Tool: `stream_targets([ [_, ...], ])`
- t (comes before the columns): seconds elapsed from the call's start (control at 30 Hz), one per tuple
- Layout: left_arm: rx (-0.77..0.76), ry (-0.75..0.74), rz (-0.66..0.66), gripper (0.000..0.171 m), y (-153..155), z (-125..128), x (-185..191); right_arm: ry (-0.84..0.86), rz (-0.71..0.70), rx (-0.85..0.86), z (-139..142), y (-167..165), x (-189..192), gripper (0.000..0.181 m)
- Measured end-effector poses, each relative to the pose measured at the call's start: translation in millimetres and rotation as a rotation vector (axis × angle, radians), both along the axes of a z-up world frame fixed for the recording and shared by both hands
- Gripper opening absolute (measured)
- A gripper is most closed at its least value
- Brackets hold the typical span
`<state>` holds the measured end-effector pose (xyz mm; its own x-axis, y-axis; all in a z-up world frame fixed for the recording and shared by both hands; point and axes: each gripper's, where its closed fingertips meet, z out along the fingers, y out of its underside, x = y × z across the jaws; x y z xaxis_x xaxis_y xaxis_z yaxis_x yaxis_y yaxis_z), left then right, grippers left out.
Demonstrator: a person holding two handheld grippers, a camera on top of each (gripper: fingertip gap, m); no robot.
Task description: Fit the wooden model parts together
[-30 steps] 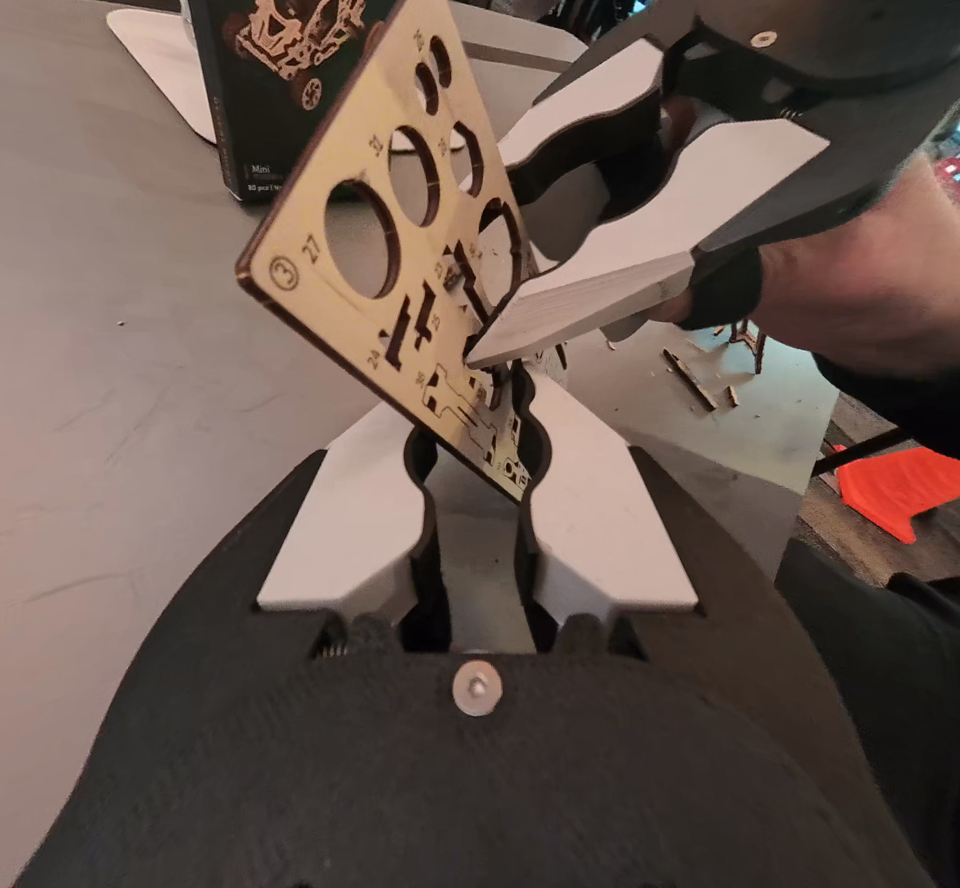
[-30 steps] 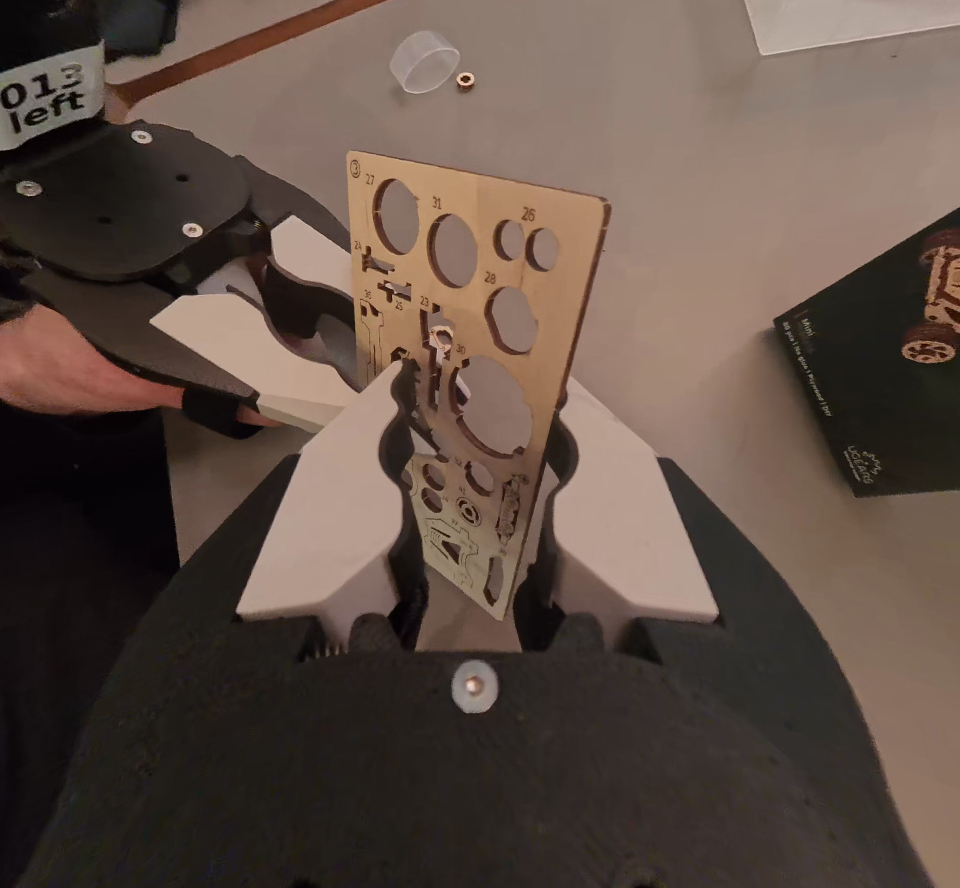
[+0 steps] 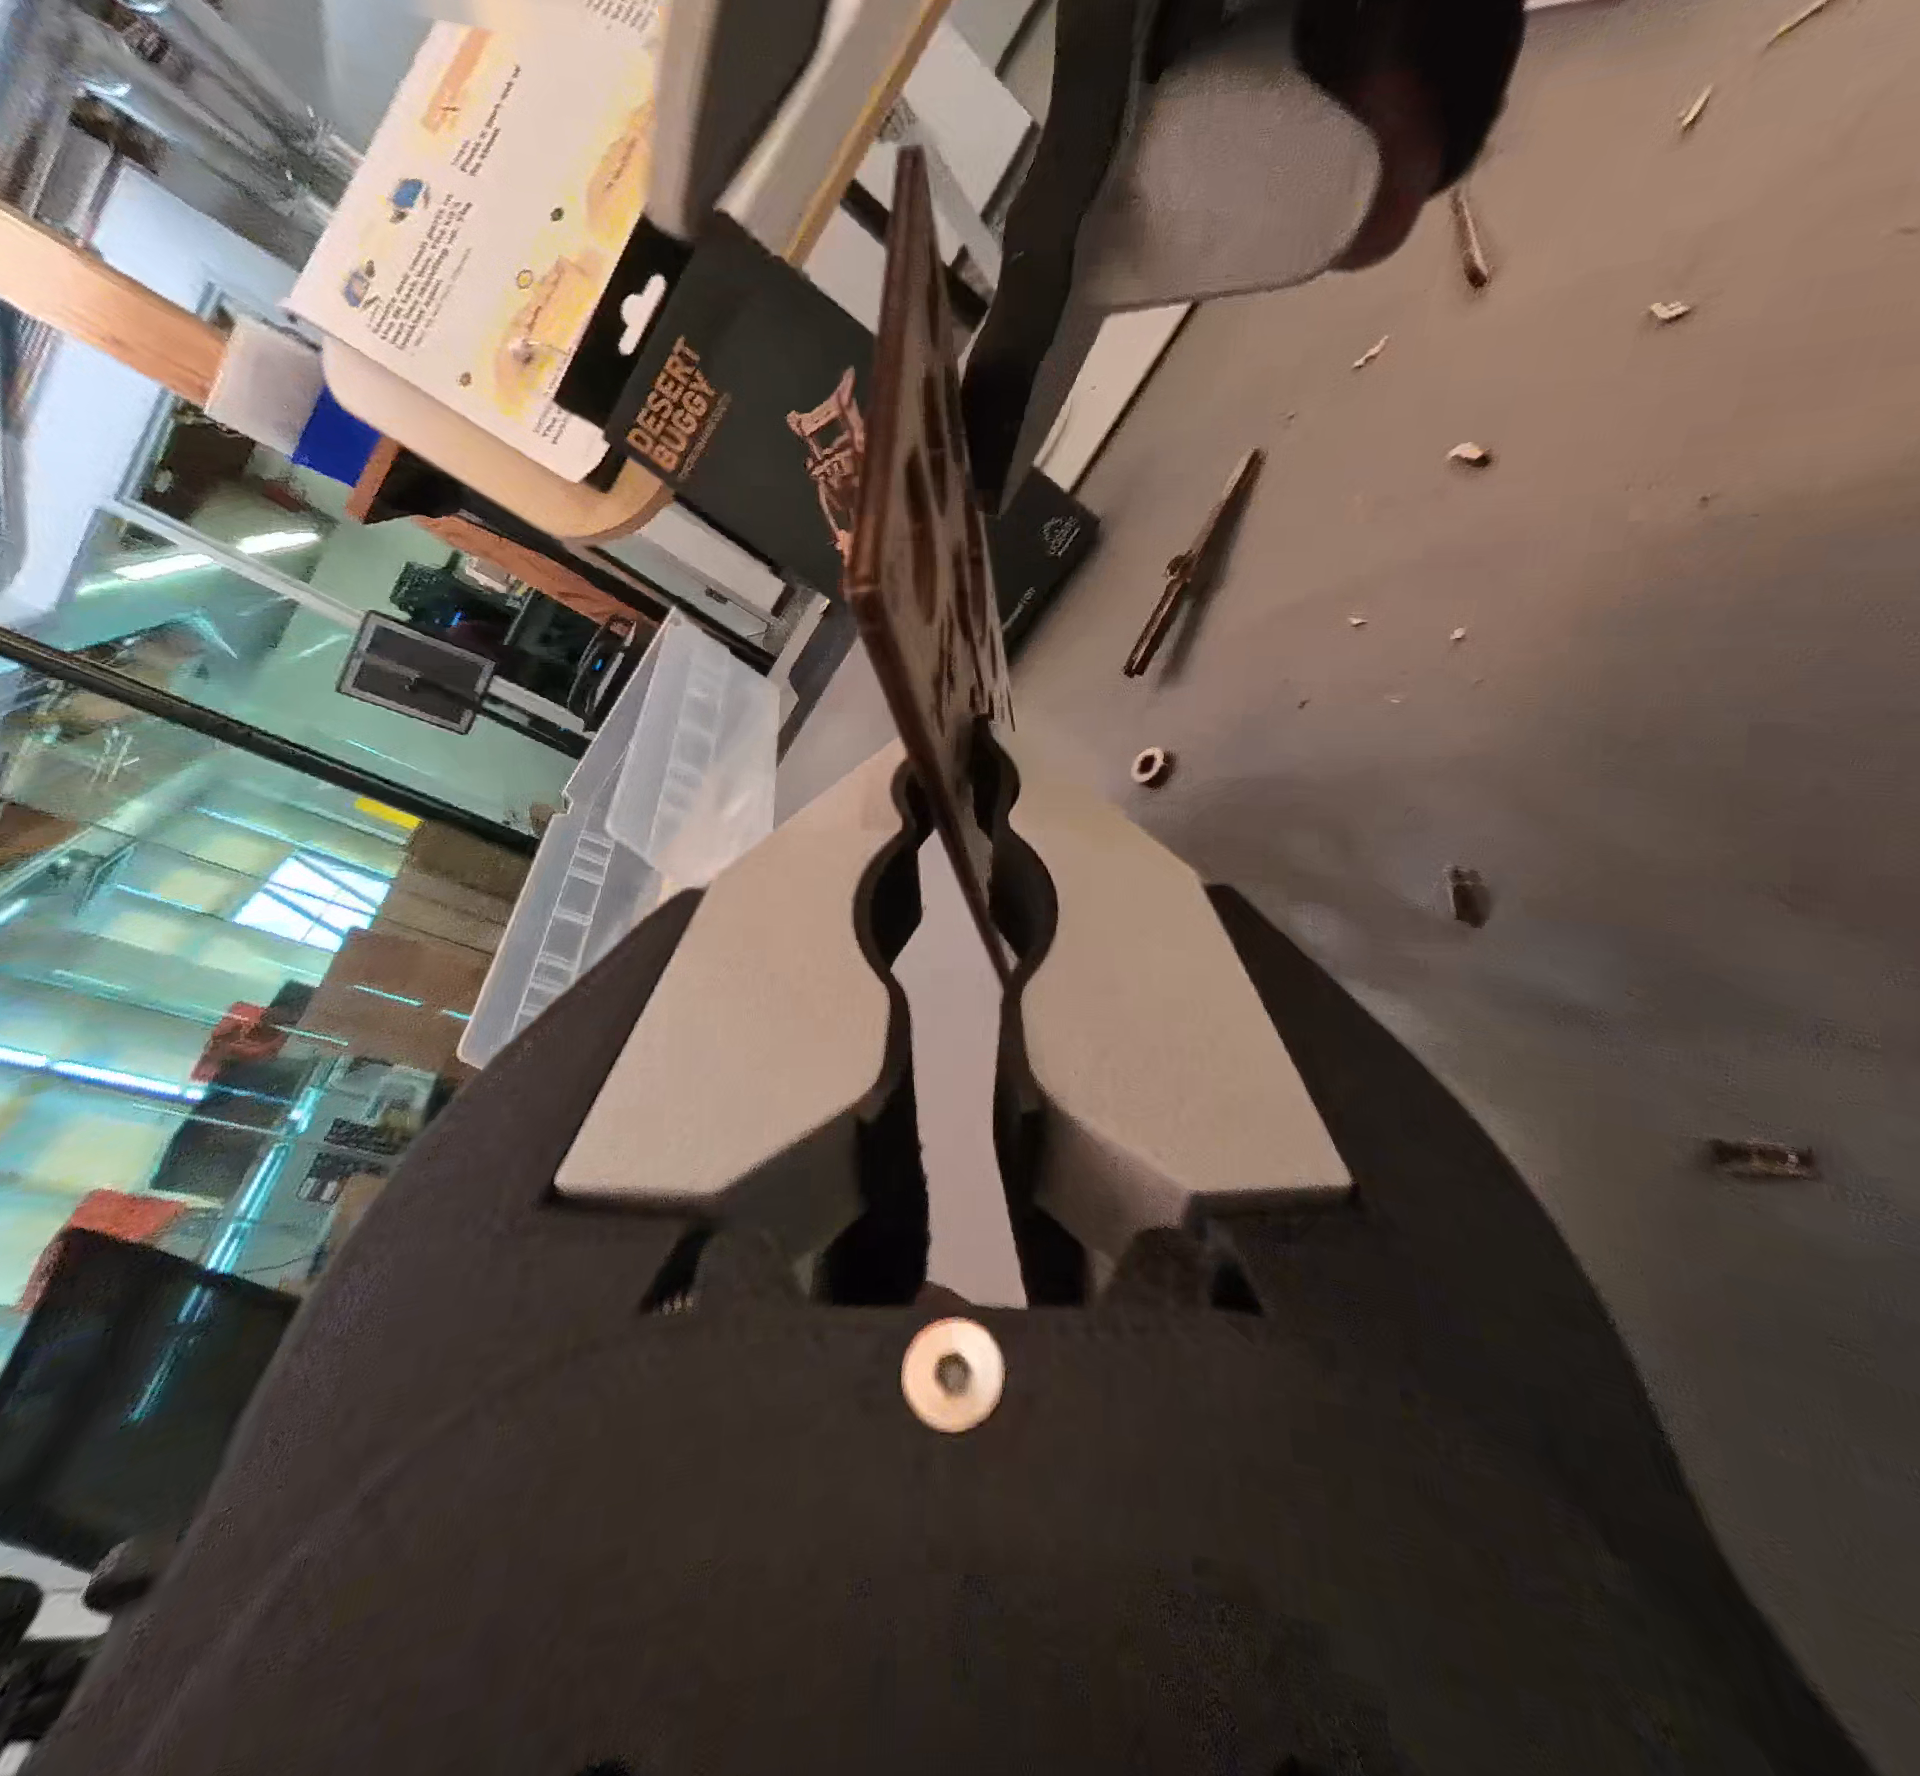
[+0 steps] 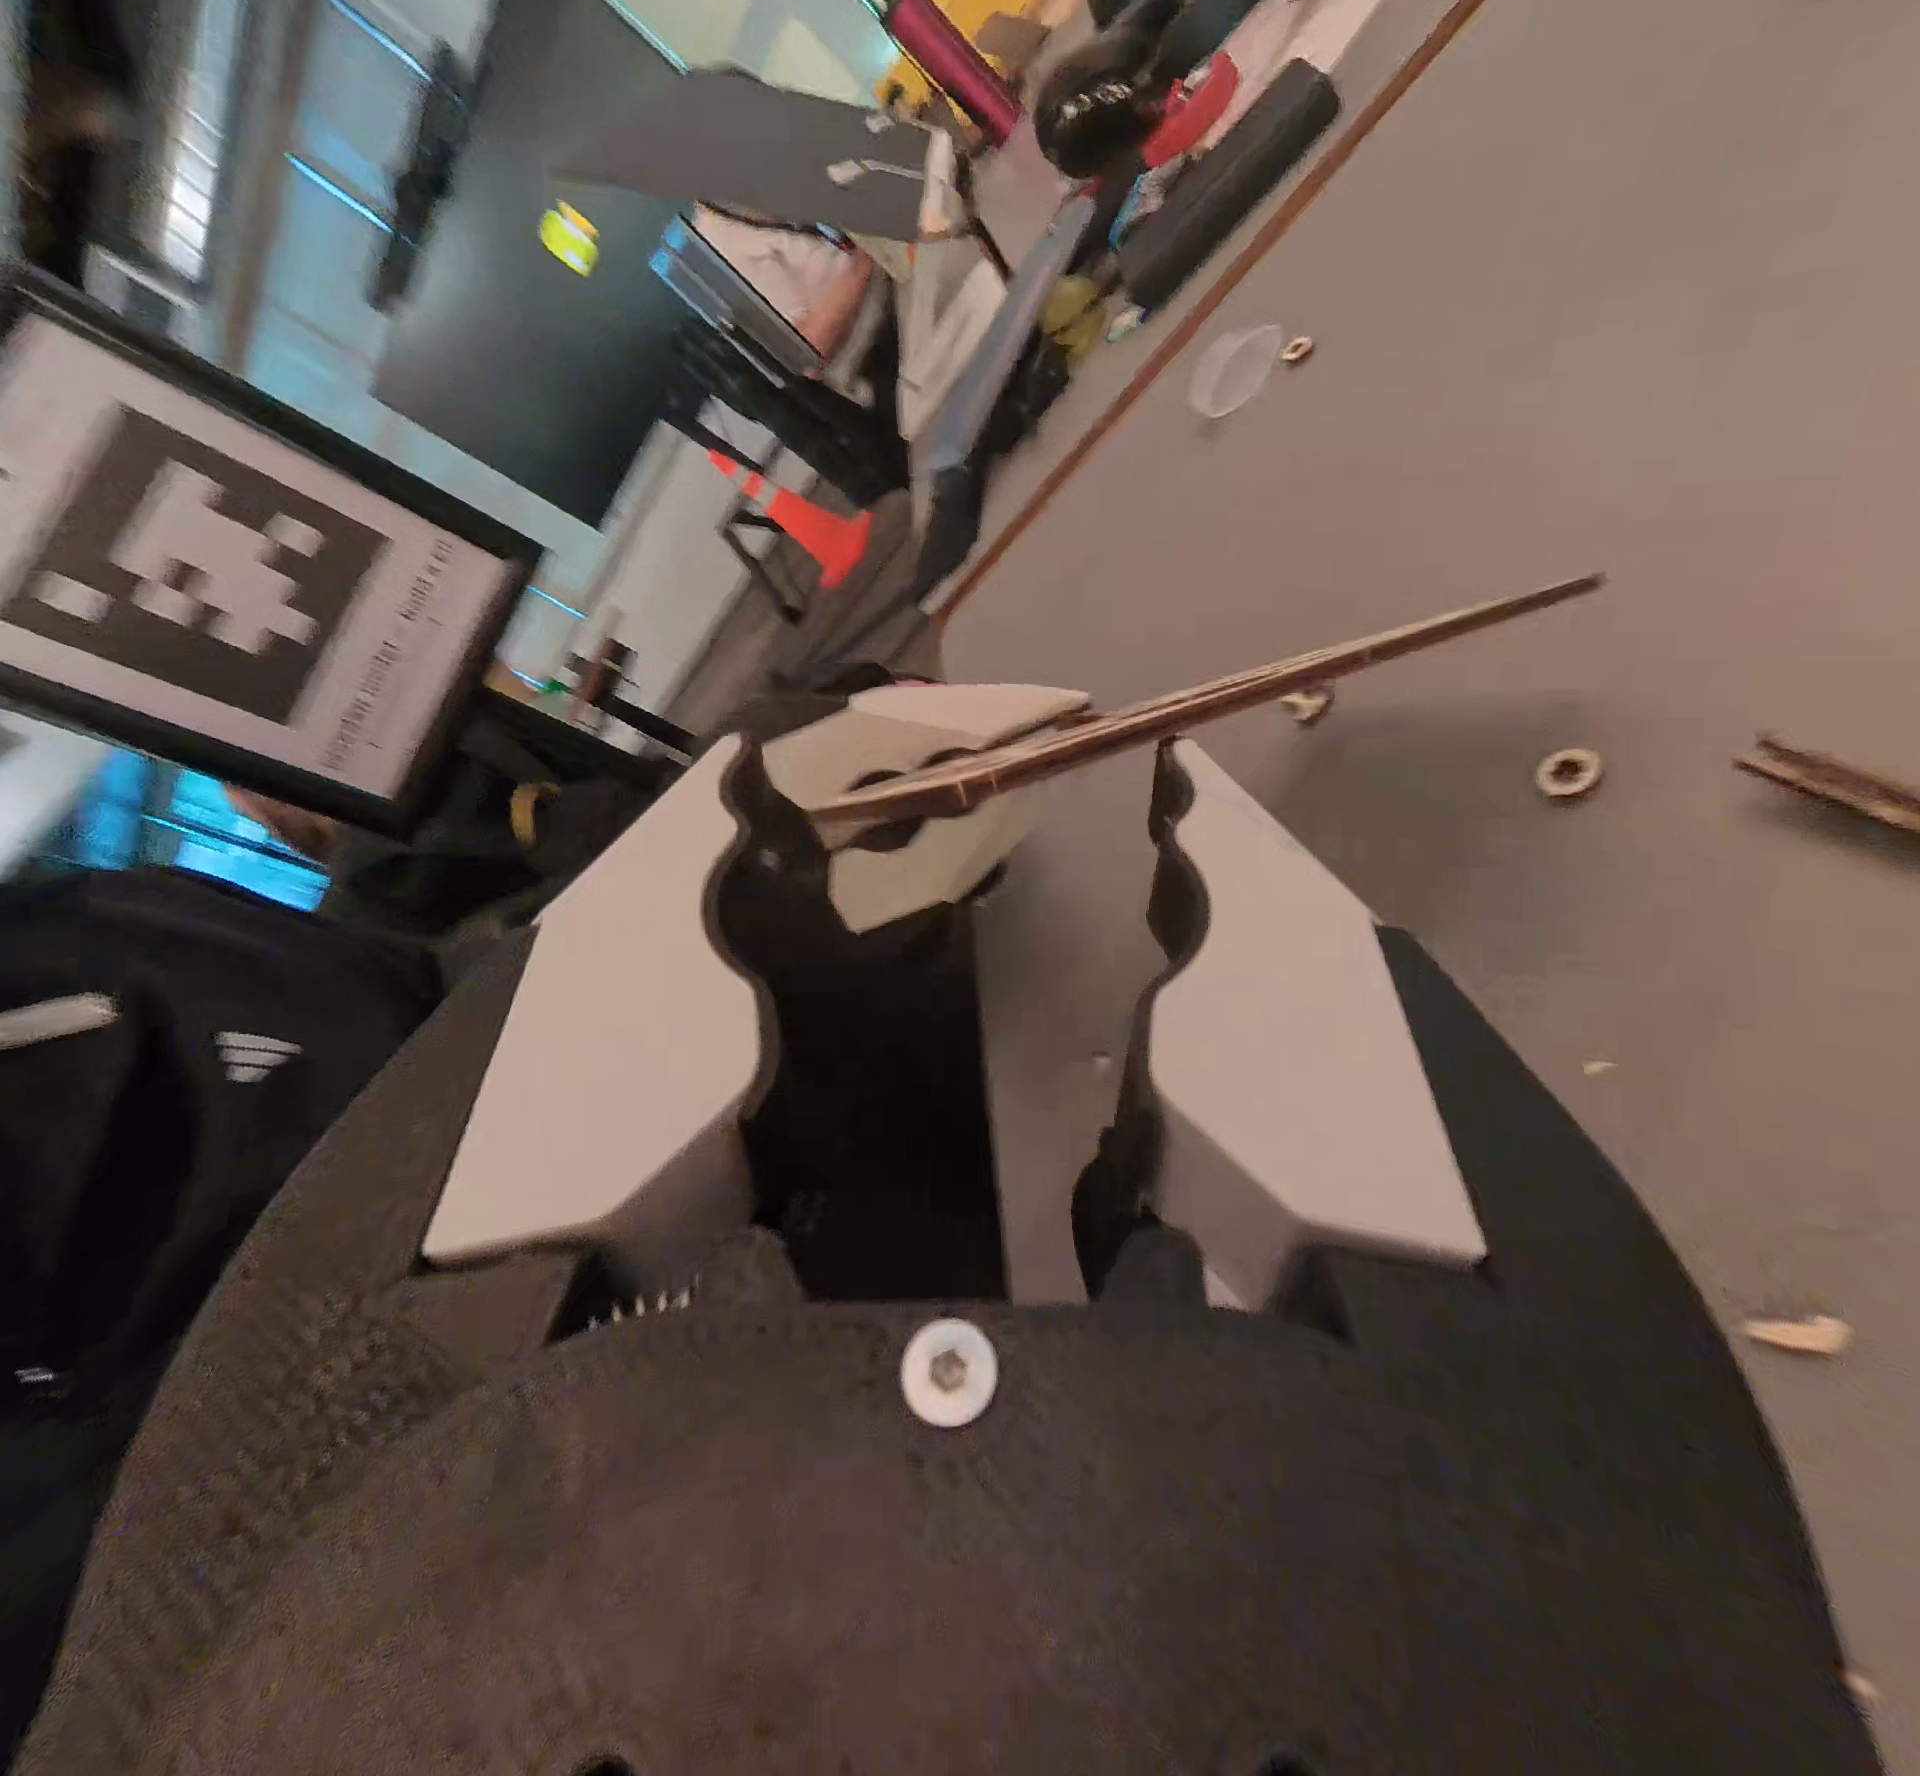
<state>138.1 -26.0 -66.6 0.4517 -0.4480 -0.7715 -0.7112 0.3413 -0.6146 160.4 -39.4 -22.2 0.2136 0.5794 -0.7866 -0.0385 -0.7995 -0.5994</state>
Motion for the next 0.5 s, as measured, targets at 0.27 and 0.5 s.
stream_targets([
  [0.27, -0.016, 0.091, -0.051, 0.017, -7.5, -20.7, 17.2, -0.076, -0.111, -0.080, -31.0, 8.4, 20.2, 0.018],
  [0.5, -0.471, -0.200, -0.248, 0.021, -22.9, -23.1, 16.6, -0.216, -0.134, 0.055, -40.3, 15.7, 28.3, 0.000],
])
